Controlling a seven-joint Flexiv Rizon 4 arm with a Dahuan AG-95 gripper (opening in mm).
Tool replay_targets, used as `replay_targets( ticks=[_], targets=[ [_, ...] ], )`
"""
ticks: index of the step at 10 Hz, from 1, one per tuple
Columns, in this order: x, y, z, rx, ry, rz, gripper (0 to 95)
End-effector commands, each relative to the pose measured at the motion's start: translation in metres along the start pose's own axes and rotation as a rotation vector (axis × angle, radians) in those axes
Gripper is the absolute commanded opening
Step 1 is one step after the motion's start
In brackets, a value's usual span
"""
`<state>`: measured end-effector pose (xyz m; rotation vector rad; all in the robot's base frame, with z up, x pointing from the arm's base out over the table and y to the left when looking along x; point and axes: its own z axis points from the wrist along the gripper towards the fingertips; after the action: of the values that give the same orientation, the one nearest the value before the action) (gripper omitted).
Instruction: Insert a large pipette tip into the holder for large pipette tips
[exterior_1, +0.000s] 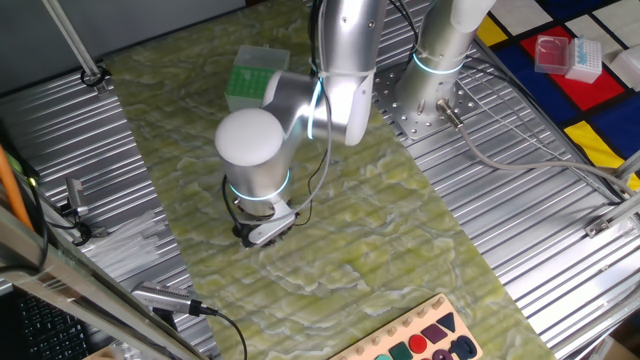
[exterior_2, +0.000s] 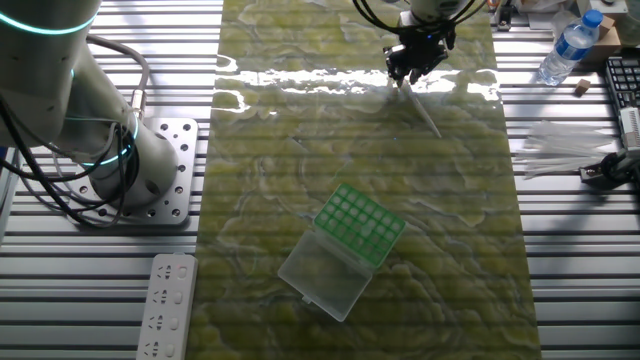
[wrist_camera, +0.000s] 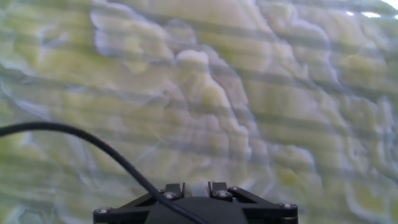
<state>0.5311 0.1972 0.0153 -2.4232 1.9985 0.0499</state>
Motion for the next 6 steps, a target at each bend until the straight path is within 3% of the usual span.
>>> replay_targets(
  ticks=[1,6],
  targets=[
    [0.0009,0.0009,0.0010,0.003,0.002,-0.002,19.0],
    [0.0015,0.0012,0.0013,0.018,0.008,-0.010,19.0]
  ],
)
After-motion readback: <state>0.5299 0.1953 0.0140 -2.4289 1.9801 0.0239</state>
